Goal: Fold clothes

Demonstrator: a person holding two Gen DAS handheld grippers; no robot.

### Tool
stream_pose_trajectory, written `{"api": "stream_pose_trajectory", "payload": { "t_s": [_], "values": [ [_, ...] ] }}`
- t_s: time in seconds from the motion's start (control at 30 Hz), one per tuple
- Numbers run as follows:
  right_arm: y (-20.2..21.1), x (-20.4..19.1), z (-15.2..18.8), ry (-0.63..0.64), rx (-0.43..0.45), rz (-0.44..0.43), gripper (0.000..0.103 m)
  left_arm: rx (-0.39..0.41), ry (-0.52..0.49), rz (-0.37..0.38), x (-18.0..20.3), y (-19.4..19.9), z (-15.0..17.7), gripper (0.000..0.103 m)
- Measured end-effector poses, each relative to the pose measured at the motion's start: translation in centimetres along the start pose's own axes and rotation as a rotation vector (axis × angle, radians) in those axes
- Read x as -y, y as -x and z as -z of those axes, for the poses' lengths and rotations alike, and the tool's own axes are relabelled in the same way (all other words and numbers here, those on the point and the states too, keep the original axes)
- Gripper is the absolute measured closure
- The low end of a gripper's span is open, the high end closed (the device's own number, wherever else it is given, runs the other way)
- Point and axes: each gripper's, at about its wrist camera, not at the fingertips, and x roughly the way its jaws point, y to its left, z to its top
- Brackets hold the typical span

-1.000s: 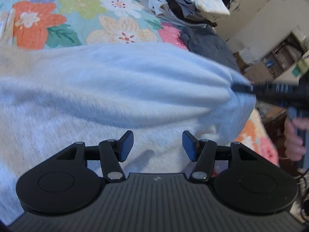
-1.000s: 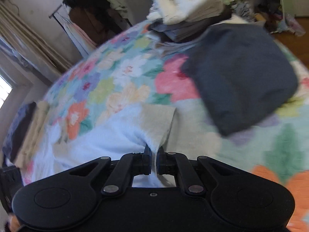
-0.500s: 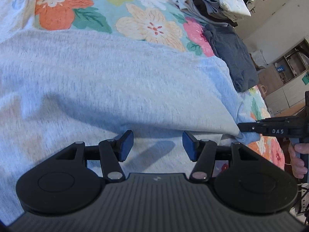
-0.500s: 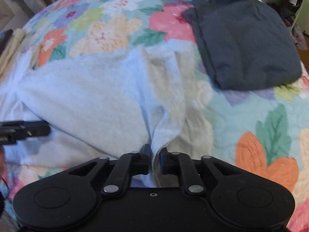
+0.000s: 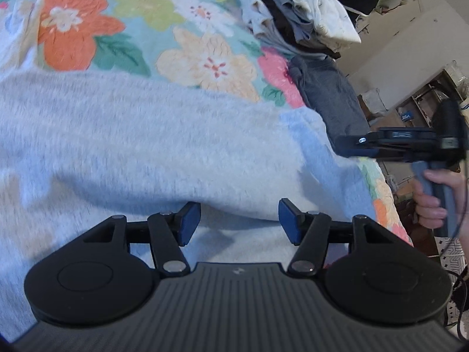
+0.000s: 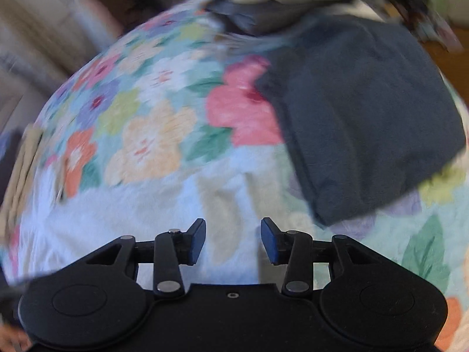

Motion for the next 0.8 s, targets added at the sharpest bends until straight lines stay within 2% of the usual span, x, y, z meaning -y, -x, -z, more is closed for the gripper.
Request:
{"api": "stream_pose_trajectory", "payload": {
  "t_s": [0.07, 0.17, 0.23, 0.27, 0.33, 0.4, 0.5, 0.57, 0.67, 0.73, 0.8],
  "values": [
    [-0.7, 1.8, 0.7, -0.116, 0.001, -0.071, 0.067, 0.010, -0.005, -0.014, 0.2, 0.0, -0.1, 0.045],
    [-1.7, 1.8, 1.9, -0.109, -0.004, -0.108, 0.067, 0.008, -0.010, -0.027, 0.2, -0.3, 0.0, 0.045],
    [-2.4, 0.6, 2.0, -0.026, -0.012, -0.083, 0.091, 0.008, -0.007, -0.044, 0.0, -0.6, 0.1, 0.045],
    [-2.1, -0.5, 1.9, 0.042, 0.021, -0.044, 0.092, 0.012, -0.003, -0.051, -0.2, -0.6, 0.1, 0.045],
    [-0.5, -2.8, 1.6, 0.209, 0.151, 0.040, 0.094, 0.030, 0.011, -0.057, -0.4, -0.4, 0.1, 0.046],
    [1.0, -4.1, 1.2, 0.309, 0.251, 0.111, 0.095, 0.066, 0.007, -0.074, -0.4, 0.2, 0.0, 0.046],
    [0.4, -3.9, 0.0, 0.343, 0.244, 0.130, 0.095, 0.092, -0.034, -0.142, -0.1, 0.4, -0.4, 0.045],
    [-1.2, -2.8, -1.1, 0.321, 0.193, 0.122, 0.093, 0.089, -0.064, -0.188, -0.2, 0.2, -0.6, 0.045],
    [-2.5, -0.9, -1.7, 0.244, 0.158, 0.091, 0.076, 0.074, -0.050, -0.203, -1.0, 0.1, -1.1, 0.045],
    [-3.1, 0.4, -2.0, 0.181, 0.145, 0.066, 0.052, 0.076, -0.012, -0.185, -1.7, 0.5, -1.3, 0.045],
    [-3.8, 1.6, -2.3, 0.118, 0.124, 0.016, 0.042, 0.081, 0.015, -0.174, -2.3, 0.8, -1.6, 0.045]
  ]
}}
